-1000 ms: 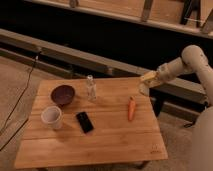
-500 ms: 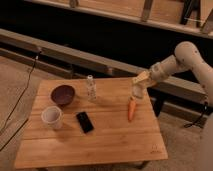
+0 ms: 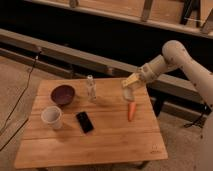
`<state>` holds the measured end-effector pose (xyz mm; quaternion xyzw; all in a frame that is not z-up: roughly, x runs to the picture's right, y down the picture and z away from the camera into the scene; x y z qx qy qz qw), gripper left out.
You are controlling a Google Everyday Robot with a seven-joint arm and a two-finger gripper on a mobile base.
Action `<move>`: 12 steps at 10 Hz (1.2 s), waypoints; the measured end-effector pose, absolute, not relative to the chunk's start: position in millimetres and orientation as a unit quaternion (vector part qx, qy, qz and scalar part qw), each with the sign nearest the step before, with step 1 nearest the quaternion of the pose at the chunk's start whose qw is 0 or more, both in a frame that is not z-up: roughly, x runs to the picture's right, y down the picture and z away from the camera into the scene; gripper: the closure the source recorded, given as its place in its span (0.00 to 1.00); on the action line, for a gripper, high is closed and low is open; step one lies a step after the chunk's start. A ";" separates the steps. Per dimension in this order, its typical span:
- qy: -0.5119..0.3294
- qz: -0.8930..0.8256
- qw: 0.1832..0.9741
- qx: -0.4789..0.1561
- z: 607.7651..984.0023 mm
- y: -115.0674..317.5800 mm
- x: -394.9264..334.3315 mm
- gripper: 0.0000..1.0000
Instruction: Place the white sponge in the ceramic cup
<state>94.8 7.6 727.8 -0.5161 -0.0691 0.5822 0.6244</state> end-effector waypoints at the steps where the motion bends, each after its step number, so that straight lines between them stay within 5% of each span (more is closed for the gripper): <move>1: -0.066 0.568 0.631 -0.524 725.5 12.6 79.4 1.00; 12: -0.057 0.491 0.670 -0.554 714.6 33.5 -58.2 1.00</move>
